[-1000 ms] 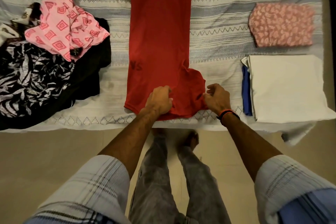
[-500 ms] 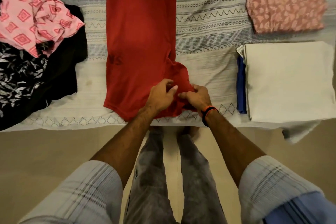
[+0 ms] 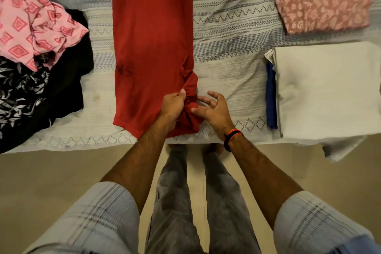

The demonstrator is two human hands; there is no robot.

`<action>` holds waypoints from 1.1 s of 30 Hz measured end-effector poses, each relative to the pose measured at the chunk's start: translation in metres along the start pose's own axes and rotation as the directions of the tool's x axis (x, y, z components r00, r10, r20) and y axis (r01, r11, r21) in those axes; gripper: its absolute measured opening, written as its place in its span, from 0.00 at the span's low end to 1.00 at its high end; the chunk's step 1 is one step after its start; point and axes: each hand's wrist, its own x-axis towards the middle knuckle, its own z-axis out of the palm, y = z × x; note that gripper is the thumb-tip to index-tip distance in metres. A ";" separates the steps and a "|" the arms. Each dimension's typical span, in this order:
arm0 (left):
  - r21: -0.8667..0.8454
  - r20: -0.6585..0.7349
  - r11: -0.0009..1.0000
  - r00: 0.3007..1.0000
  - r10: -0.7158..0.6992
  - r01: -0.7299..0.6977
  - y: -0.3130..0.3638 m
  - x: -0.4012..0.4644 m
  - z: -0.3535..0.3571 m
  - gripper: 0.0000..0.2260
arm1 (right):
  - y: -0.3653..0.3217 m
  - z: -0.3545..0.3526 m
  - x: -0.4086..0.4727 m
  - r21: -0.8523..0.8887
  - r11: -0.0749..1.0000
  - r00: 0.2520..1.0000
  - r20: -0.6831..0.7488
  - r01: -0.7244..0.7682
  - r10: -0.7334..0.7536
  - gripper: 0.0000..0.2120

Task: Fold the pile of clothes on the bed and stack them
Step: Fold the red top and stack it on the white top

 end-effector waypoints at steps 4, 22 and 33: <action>-0.099 -0.005 0.989 0.994 -0.106 0.105 0.000 0.001 0.003 0.15 | -0.002 -0.006 0.009 -0.038 0.997 0.998 0.001 -0.069 0.069 0.36; -0.330 0.025 0.930 0.986 -0.164 0.163 -0.011 -0.004 0.003 0.18 | 0.003 -0.019 0.019 0.238 0.971 0.982 -0.179 -0.017 0.061 0.30; -0.012 0.366 0.990 0.921 0.134 -0.140 -0.009 -0.022 0.015 0.17 | 0.009 -0.032 0.016 0.077 0.995 0.915 -0.395 -0.059 0.085 0.25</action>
